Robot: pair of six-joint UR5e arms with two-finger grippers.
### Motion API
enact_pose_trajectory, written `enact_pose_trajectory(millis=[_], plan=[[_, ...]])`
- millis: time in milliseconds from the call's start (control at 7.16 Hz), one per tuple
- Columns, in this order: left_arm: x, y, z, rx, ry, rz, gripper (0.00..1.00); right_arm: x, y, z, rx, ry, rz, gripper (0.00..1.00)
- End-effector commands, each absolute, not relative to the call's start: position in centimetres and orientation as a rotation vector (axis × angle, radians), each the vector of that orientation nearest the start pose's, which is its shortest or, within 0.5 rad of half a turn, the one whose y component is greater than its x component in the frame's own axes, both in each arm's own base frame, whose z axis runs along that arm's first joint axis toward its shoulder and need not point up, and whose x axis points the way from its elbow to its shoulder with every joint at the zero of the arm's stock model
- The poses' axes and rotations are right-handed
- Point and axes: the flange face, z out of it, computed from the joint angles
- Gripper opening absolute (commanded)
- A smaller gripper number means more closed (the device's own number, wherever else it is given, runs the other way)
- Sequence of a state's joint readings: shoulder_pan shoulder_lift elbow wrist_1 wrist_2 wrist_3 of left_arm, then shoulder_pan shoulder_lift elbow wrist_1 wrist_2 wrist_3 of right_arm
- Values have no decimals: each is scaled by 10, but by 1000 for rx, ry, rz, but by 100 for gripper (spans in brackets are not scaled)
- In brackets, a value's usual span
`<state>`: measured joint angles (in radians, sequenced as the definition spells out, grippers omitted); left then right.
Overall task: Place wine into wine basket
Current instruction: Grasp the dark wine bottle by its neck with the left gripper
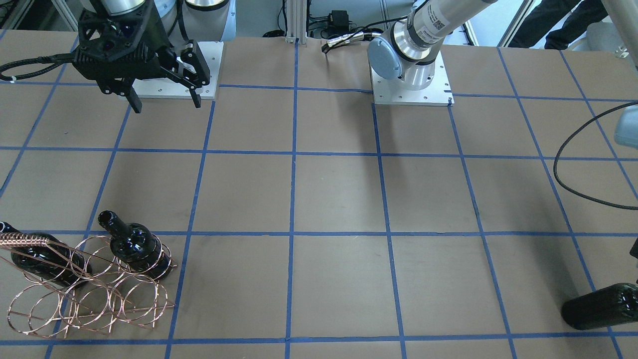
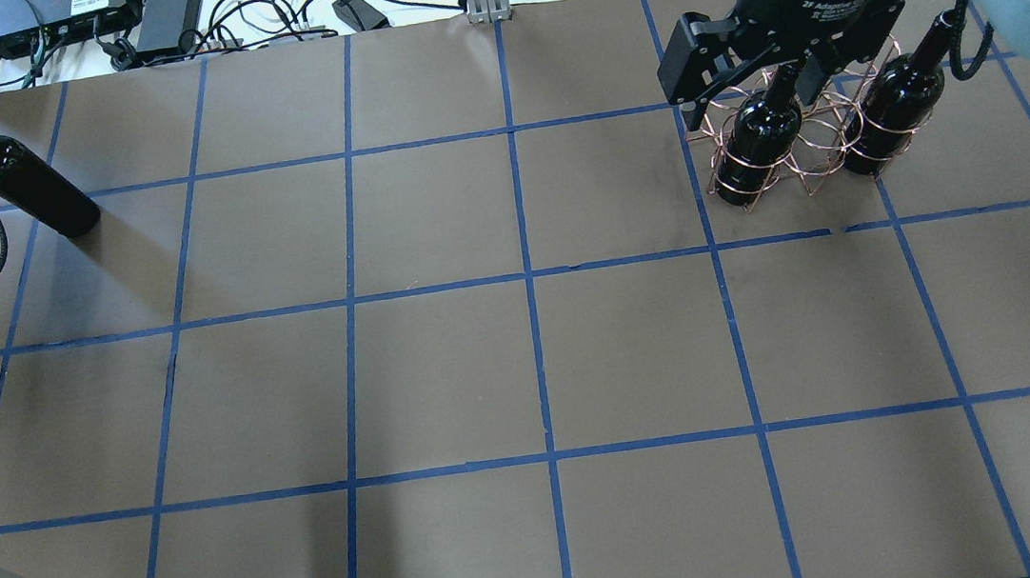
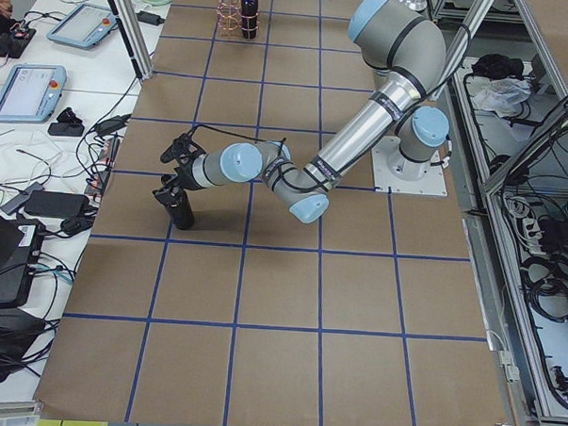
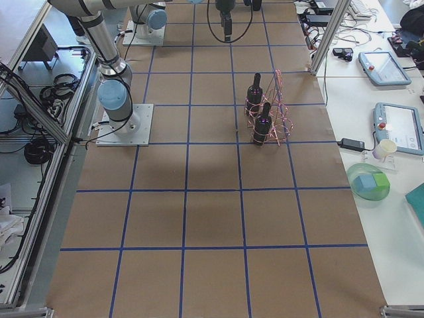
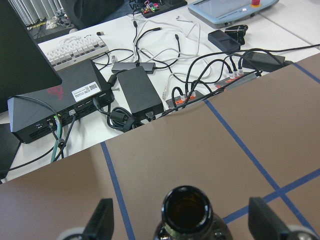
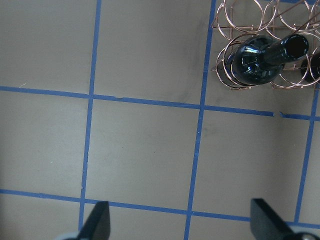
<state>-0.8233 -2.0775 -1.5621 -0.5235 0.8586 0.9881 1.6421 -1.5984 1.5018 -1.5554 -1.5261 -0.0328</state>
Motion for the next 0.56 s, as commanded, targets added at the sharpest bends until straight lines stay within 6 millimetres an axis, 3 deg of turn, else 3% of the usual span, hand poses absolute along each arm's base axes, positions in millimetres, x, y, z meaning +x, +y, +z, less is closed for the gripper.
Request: enact_pose_trajectory(millis=[0,279,419], plan=[[317,-632,325,639,2836,-1342,87,171,-476,535,-162,3096,-139,100],[317,-632,322,635,2844,-1340,85,172,-477,534,-160,3087,-136,100],[318,-633,318,633,2849,-1337,79,172,-476,534,-162,3087,-136,100]])
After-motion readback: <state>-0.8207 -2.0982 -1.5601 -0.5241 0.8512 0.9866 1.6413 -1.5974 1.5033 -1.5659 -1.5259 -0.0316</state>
